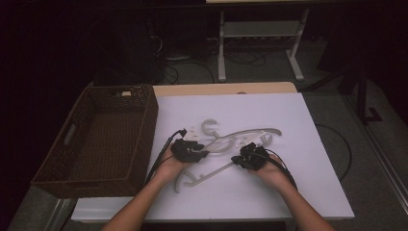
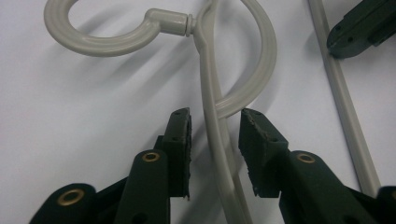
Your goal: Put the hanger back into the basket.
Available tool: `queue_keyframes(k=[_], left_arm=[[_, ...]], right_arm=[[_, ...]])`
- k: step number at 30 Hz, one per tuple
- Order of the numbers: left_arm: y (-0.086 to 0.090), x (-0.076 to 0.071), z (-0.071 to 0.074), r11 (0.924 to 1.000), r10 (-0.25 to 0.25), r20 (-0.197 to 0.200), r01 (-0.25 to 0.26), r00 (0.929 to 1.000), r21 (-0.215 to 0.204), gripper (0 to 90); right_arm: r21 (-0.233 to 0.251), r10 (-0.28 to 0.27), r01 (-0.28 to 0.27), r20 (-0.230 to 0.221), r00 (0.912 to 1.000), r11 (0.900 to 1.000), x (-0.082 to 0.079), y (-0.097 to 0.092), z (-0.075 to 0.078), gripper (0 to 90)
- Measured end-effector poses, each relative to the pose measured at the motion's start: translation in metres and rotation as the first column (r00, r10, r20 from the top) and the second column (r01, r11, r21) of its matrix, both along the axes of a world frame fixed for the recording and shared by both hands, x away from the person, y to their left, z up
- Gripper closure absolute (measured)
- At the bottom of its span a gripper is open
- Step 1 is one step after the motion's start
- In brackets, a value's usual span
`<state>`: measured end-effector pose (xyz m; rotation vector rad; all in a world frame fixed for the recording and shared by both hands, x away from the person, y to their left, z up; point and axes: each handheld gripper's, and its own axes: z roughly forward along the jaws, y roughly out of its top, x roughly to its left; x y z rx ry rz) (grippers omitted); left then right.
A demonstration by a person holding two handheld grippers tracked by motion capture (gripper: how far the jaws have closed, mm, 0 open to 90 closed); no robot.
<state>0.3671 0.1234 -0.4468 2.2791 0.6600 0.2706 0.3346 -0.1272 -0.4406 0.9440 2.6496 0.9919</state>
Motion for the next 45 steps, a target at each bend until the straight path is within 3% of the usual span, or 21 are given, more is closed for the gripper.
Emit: queue_keyframes(k=[4, 13, 19, 25, 33, 38, 40, 45], left_arm=[[-0.002, -0.001, 0.0, 1.0, -0.002, -0.005, 0.002, 1.0, 0.01, 72.5], [-0.005, -0.002, 0.002, 0.9987, 0.035, -0.009, -0.035, 0.9994, 0.038, 78.4], [-0.005, -0.002, 0.003, 0.998, 0.059, -0.026, -0.058, 0.9979, 0.026, 79.4], [-0.005, -0.002, 0.006, 0.9946, 0.099, 0.011, -0.099, 0.9951, 0.03, 81.0], [0.001, 0.0, 0.01, 0.9924, 0.122, 0.031, -0.122, 0.9921, 0.016, 81.6], [0.005, 0.0, 0.019, 0.9905, 0.138, 0.013, -0.138, 0.9904, 0.001, 81.7], [0.006, -0.001, 0.022, 0.9899, 0.141, 0.015, -0.142, 0.9898, 0.007, 81.7], [0.006, -0.003, 0.031, 0.9891, 0.147, 0.021, -0.147, 0.9889, 0.005, 81.7]], right_arm=[[-0.003, 0.001, -0.001, 0.0, 1.0, 1.0, 0.0, 0.0, 0.0, 89.7], [-0.003, 0.0, 0.0, 0.001, 1.0, 1.0, 0.0, 0.0, 0.0, 89.7], [-0.008, 0.001, -0.001, 0.0, 1.0, 1.0, -0.001, 0.0, 0.001, 89.7], [-0.025, 0.01, -0.01, -0.001, 0.9999, 0.9996, 0.0, -0.001, 0.0, 89.6], [0.039, 0.024, -0.026, 0.028, 0.9993, 0.9989, -0.004, -0.004, 0.014, 88.5], [0.134, 0.003, -0.008, 0.04, 0.9992, 0.9909, -0.008, -0.014, 0.026, 71.4], [0.156, 0.002, -0.014, 0.072, 0.9974, 0.9877, -0.011, -0.018, 0.032, 64.9], [0.227, -0.032, 0.007, 0.104, 0.9941, 0.9739, -0.029, -0.031, 0.043, 46.1]])
